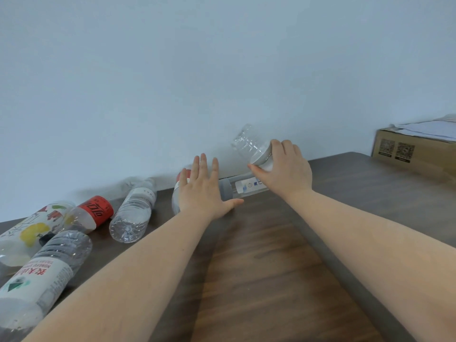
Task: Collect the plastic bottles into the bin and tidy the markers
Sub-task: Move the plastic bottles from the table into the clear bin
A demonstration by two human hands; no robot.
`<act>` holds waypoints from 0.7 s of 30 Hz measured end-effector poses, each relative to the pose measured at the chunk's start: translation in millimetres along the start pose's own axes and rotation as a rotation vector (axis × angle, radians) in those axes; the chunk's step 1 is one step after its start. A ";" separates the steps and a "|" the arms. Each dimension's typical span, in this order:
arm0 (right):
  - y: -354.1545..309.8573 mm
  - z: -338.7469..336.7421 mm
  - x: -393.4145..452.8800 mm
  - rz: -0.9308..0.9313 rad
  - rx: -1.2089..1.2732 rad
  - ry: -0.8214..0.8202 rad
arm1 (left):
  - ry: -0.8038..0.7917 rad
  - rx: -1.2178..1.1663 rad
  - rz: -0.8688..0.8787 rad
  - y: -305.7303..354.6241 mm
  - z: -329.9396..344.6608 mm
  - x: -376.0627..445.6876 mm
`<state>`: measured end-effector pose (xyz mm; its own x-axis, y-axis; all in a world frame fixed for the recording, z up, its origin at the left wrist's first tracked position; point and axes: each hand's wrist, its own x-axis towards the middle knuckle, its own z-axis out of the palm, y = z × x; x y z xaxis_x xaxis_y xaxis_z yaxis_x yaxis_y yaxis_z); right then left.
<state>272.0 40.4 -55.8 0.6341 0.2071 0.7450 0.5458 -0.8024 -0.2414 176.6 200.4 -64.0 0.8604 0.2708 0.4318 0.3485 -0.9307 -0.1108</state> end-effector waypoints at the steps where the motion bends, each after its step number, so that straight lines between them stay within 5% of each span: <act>1: 3.9 -0.6 0.7 0.009 0.002 0.003 | -0.018 -0.020 0.016 7.3 1.7 4.7; 7: 27.9 -0.1 -3.7 -0.002 -0.014 0.000 | -0.148 -0.026 0.102 39.0 23.1 21.5; 21: 23.9 -37.5 0.1 0.023 0.022 -0.018 | 0.074 -0.118 -0.081 32.8 -3.7 3.8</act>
<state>264.6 0.3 -38.2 0.6562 0.1994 0.7277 0.5429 -0.7945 -0.2719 189.9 170.0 -62.7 0.8003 0.3311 0.4999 0.3657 -0.9302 0.0305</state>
